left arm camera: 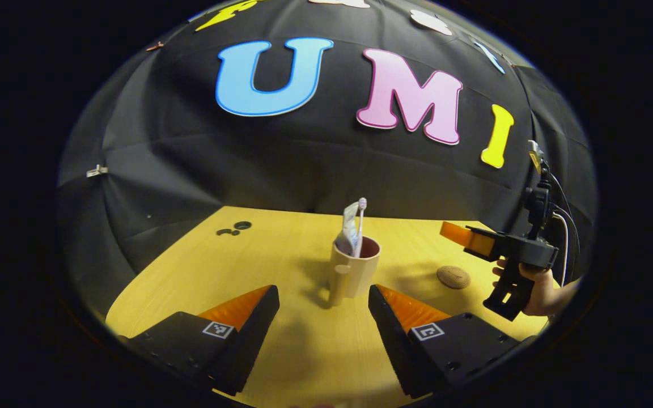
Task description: Put the toothbrush and toothpaste on the desktop into the cup, then pick up the cup and place it on the coaster on the desktop.
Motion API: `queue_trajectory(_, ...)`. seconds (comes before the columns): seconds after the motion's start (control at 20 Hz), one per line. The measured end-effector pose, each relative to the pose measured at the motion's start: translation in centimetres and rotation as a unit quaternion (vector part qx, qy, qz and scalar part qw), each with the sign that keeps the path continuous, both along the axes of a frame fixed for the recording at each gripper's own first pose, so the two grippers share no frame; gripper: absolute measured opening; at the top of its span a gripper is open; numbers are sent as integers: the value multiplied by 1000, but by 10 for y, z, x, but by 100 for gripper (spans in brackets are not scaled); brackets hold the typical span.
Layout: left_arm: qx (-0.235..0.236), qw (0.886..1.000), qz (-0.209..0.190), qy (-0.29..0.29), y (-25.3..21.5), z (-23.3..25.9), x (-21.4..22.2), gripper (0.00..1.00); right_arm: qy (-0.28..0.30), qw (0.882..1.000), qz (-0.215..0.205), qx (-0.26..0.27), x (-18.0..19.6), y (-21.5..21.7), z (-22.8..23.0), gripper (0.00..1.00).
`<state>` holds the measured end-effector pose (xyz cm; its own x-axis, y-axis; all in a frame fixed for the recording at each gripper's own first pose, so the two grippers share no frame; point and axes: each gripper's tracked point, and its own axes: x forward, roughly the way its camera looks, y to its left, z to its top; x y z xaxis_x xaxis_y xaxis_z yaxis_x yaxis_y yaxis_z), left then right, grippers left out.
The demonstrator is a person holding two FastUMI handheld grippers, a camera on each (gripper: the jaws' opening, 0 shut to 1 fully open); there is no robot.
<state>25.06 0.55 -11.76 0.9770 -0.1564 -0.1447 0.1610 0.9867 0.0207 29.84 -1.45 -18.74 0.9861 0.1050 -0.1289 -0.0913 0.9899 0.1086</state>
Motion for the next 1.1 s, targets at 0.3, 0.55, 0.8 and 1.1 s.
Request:
queue_trajectory(0.3, 32, 997, -40, 63, -10, -11, 37, 98, 17, 997, -67, -20, -13, -93, -3, 98)
queue_trajectory(0.55, 63, 986, -74, 137, -18, -34, 63, 98, 28, 994, -105, -21, -30, -150, -10, 98)
queue_trajectory(0.8, 89, 970, -89, 208, -24, -45, 86, 98, 30, 990, -131, -30, -41, -195, -19, 98)
queue_trajectory(1.1, 116, 946, -81, 291, -23, -52, 106, 97, 62, 983, -173, -28, -69, -245, -44, 98)
